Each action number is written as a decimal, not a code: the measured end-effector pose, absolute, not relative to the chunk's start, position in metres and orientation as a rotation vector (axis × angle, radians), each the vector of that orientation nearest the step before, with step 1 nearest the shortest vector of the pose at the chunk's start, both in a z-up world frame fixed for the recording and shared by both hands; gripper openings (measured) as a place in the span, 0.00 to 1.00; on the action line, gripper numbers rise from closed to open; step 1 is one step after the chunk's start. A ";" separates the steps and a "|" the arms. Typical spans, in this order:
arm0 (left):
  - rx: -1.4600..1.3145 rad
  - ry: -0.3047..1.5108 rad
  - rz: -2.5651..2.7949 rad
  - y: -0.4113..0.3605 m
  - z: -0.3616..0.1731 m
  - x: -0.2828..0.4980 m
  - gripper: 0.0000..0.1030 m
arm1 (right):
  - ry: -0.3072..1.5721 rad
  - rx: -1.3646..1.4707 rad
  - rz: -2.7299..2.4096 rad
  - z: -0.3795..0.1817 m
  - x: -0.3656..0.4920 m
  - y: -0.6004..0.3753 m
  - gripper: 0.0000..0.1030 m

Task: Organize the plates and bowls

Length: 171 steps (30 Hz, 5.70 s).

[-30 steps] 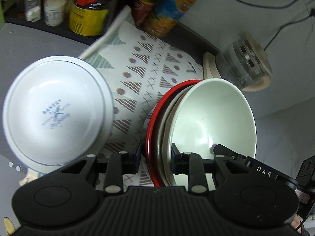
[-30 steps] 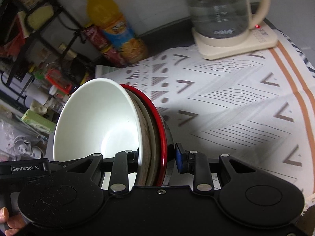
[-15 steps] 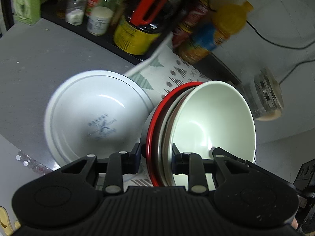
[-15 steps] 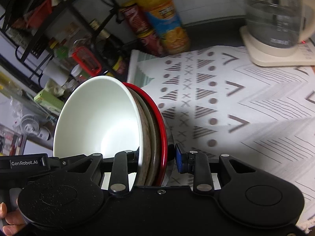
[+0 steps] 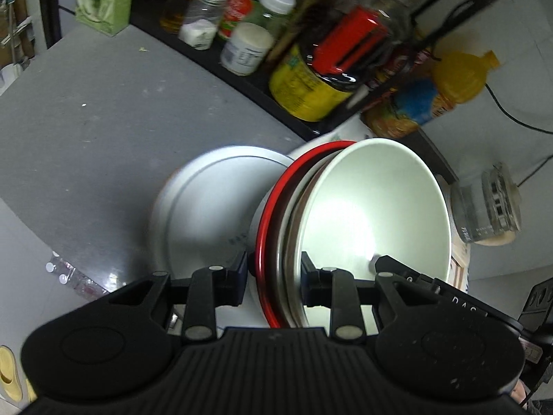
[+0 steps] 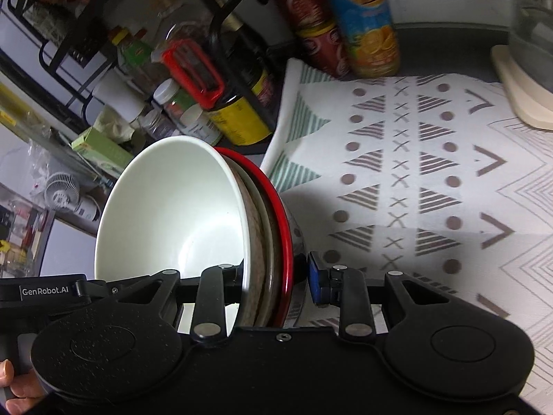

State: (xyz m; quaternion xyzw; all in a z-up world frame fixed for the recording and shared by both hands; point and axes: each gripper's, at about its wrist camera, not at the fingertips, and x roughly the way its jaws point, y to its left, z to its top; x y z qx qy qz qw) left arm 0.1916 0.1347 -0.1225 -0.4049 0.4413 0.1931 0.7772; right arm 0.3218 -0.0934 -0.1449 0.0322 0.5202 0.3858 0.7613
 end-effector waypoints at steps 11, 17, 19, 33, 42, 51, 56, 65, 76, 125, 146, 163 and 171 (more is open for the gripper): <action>-0.902 0.984 0.438 0.160 -0.149 0.182 0.27 | 1.182 0.027 0.827 -0.159 0.311 -0.062 0.28; -0.899 1.000 0.437 0.164 -0.158 0.187 0.27 | 1.210 0.020 0.790 -0.166 0.310 -0.054 0.29; -0.888 0.997 0.444 0.165 -0.157 0.189 0.27 | 1.213 0.017 0.791 -0.167 0.309 -0.052 0.29; -0.886 0.981 0.441 0.169 -0.156 0.189 0.27 | 1.256 0.074 0.745 -0.174 0.307 -0.051 0.33; -0.853 0.932 0.420 0.167 -0.143 0.187 0.36 | 1.149 0.141 0.706 -0.147 0.296 -0.072 0.66; -0.800 0.840 0.360 0.163 -0.117 0.184 0.61 | 1.039 0.161 0.612 -0.126 0.288 -0.108 0.87; -0.748 0.786 0.342 0.159 -0.103 0.180 0.69 | 0.969 0.183 0.552 -0.117 0.279 -0.130 0.92; -0.613 0.763 0.271 0.138 -0.081 0.179 0.81 | 0.878 0.187 0.476 -0.102 0.258 -0.160 0.96; -0.539 0.715 0.186 0.118 -0.058 0.166 0.99 | 0.780 0.160 0.353 -0.077 0.230 -0.191 1.00; -0.195 0.657 0.046 0.053 -0.040 -0.049 1.00 | 0.651 0.037 0.108 -0.064 -0.021 -0.211 1.00; -0.179 0.668 -0.001 0.072 -0.047 -0.070 1.00 | 0.625 0.004 0.137 -0.064 -0.053 -0.184 1.00; -0.122 0.659 -0.016 0.059 -0.046 -0.073 1.00 | 0.621 0.008 0.131 -0.066 -0.053 -0.188 1.00; -0.128 0.668 -0.009 0.057 -0.047 -0.072 1.00 | 0.621 0.011 0.132 -0.066 -0.053 -0.190 1.00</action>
